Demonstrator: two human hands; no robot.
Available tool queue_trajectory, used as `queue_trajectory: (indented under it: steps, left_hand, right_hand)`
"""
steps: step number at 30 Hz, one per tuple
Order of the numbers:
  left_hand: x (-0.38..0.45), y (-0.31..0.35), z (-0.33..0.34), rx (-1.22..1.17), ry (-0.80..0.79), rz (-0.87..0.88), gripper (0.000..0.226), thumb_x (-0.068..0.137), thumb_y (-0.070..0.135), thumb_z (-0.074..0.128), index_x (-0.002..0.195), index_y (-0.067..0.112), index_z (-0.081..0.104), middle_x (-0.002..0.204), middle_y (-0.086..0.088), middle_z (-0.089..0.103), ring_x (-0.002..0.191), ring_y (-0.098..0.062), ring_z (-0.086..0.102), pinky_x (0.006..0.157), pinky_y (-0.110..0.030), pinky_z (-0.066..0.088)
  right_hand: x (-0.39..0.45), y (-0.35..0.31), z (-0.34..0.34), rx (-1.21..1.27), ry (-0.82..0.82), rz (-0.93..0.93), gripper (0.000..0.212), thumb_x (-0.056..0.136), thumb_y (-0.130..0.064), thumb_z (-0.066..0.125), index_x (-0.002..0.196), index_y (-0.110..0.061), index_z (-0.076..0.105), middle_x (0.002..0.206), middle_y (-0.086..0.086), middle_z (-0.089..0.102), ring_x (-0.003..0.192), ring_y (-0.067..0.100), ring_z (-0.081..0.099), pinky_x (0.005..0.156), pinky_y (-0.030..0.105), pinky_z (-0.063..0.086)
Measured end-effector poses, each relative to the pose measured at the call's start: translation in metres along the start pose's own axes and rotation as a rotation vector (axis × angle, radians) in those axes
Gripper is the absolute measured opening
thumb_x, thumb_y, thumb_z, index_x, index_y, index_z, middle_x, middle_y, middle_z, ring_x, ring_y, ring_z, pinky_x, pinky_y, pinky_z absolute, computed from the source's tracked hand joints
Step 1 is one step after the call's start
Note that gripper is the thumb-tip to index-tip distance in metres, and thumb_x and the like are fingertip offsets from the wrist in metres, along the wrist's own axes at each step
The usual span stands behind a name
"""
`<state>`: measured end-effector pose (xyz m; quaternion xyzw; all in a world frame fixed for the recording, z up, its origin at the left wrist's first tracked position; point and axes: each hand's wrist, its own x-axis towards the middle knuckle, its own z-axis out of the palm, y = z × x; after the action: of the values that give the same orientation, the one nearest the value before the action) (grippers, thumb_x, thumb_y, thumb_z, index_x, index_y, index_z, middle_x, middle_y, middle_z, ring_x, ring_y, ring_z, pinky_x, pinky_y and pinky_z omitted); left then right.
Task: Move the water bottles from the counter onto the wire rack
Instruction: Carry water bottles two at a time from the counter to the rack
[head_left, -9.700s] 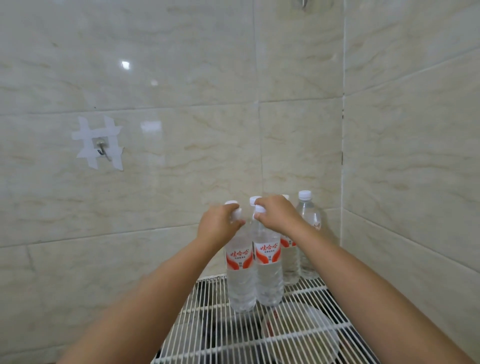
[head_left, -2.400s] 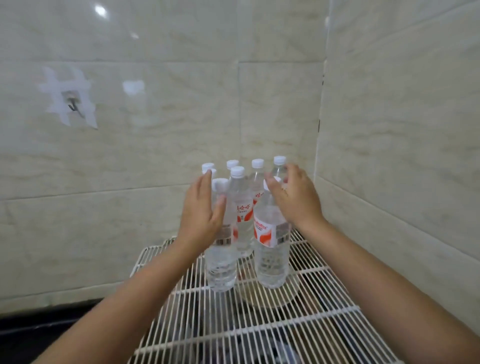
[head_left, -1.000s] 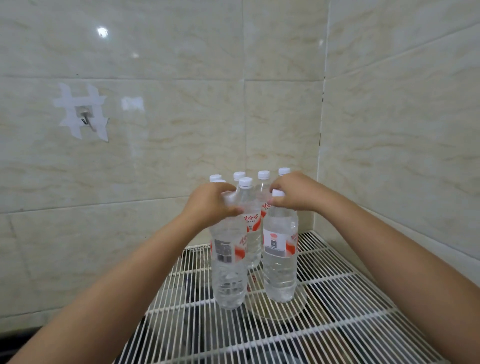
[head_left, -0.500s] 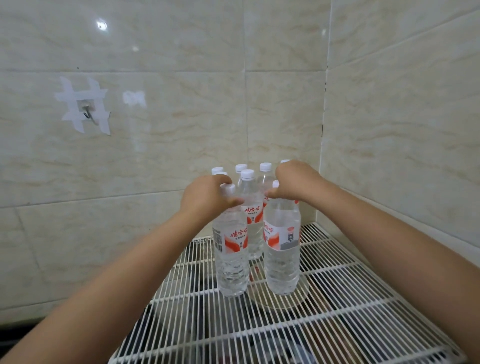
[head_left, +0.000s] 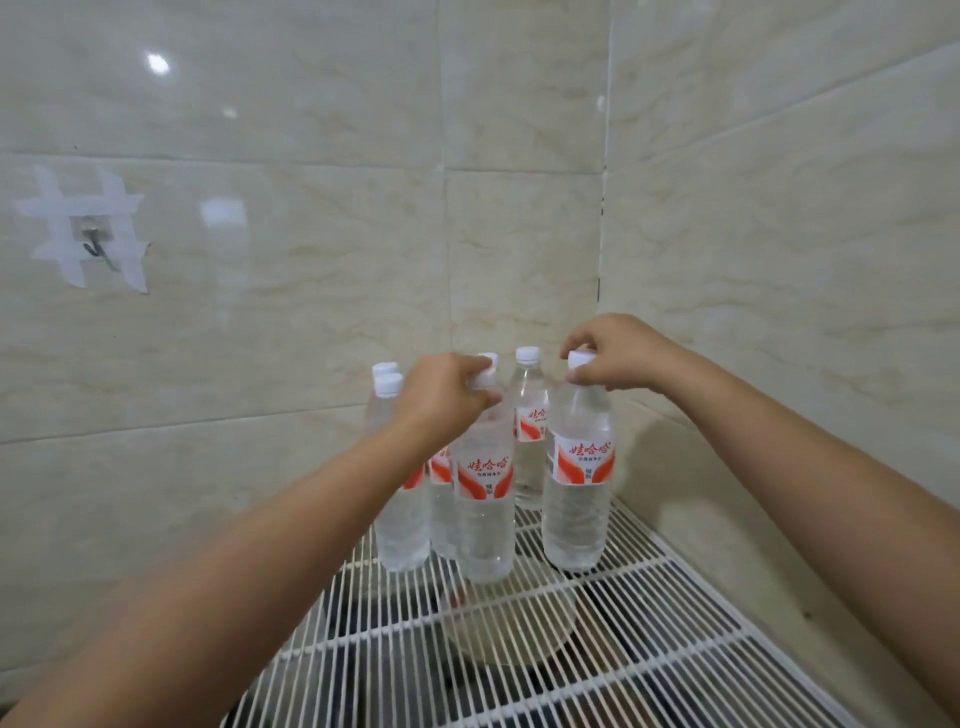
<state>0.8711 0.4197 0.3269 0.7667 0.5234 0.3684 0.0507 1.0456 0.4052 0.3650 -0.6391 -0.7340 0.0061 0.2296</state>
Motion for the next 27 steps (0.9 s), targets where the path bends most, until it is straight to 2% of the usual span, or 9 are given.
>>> queue_trajectory:
  steps: [2,5,7,9,11,12,16,19,27]
  left_hand:
    - [0.011,0.01,0.012,0.018,-0.005,0.007,0.044,0.086,0.024,0.061,0.128,0.011,0.053,0.13,-0.009,0.059,0.119,-0.023,0.054,0.097,-0.028,0.042]
    - [0.027,0.023,0.031,0.09,-0.038,0.04,0.033,0.088,0.024,0.058,0.117,0.008,0.061,0.117,-0.014,0.065,0.11,-0.027,0.057,0.088,-0.031,0.044]
    - [0.037,0.026,0.041,0.132,-0.057,0.036,0.032,0.088,0.023,0.058,0.115,0.007,0.061,0.114,-0.014,0.066,0.107,-0.028,0.058,0.088,-0.033,0.045]
    - [0.047,0.025,0.047,0.171,-0.07,0.019,0.033,0.087,0.022,0.059,0.116,0.007,0.06,0.115,-0.013,0.065,0.108,-0.028,0.058,0.089,-0.035,0.045]
    - [0.054,0.022,0.051,0.191,-0.075,-0.005,0.034,0.087,0.02,0.06,0.117,0.006,0.059,0.119,-0.013,0.063,0.111,-0.028,0.056,0.092,-0.035,0.044]
    - [0.056,0.021,0.052,0.197,-0.077,-0.019,0.034,0.087,0.019,0.06,0.118,0.005,0.058,0.121,-0.013,0.062,0.113,-0.028,0.055,0.093,-0.035,0.044]
    - [0.06,0.015,0.056,0.188,-0.044,-0.052,0.034,0.088,0.015,0.057,0.12,0.003,0.056,0.123,-0.014,0.061,0.115,-0.028,0.054,0.094,-0.034,0.043]
    - [0.059,0.011,0.059,0.175,-0.006,-0.07,0.043,0.089,0.018,0.057,0.131,0.009,0.048,0.131,-0.012,0.056,0.121,-0.026,0.05,0.097,-0.032,0.041]
    - [0.052,0.003,0.068,0.214,0.001,-0.016,0.037,0.093,0.022,0.051,0.126,0.007,0.048,0.12,-0.015,0.06,0.111,-0.027,0.055,0.088,-0.034,0.044]
  right_hand:
    - [0.008,0.004,0.0,-0.062,0.016,-0.021,0.034,0.085,-0.014,0.059,0.118,-0.012,0.061,0.128,0.009,0.057,0.115,0.025,0.053,0.082,0.026,0.04]
    - [0.022,0.014,0.006,-0.065,0.01,-0.02,0.034,0.085,-0.014,0.058,0.119,-0.011,0.06,0.131,0.009,0.056,0.12,0.024,0.051,0.09,0.026,0.04]
    - [0.032,0.022,0.011,-0.05,-0.003,-0.013,0.034,0.084,-0.013,0.059,0.118,-0.011,0.061,0.129,0.009,0.057,0.116,0.024,0.053,0.084,0.025,0.04]
    - [0.042,0.029,0.016,0.001,-0.027,0.001,0.034,0.083,-0.009,0.06,0.117,-0.009,0.061,0.124,0.011,0.058,0.101,0.025,0.058,0.074,0.025,0.044]
    - [0.049,0.033,0.021,0.058,-0.052,0.004,0.034,0.083,-0.006,0.06,0.117,-0.006,0.061,0.113,0.012,0.057,0.087,0.023,0.056,0.06,0.021,0.046]
    - [0.052,0.035,0.024,0.071,-0.061,-0.002,0.035,0.082,-0.005,0.061,0.118,-0.005,0.06,0.108,0.011,0.055,0.086,0.023,0.055,0.06,0.02,0.044]
    - [0.062,0.037,0.038,0.069,-0.03,-0.045,0.036,0.083,-0.008,0.06,0.119,-0.008,0.06,0.128,0.013,0.056,0.115,0.027,0.053,0.086,0.028,0.042]
    - [0.066,0.036,0.045,0.091,-0.024,-0.06,0.041,0.085,-0.01,0.059,0.125,-0.008,0.056,0.138,0.013,0.05,0.125,0.026,0.048,0.101,0.031,0.039]
    - [0.064,0.038,0.07,0.038,0.06,-0.087,0.043,0.094,-0.012,0.044,0.136,-0.012,0.041,0.137,0.014,0.047,0.126,0.028,0.043,0.104,0.034,0.036]
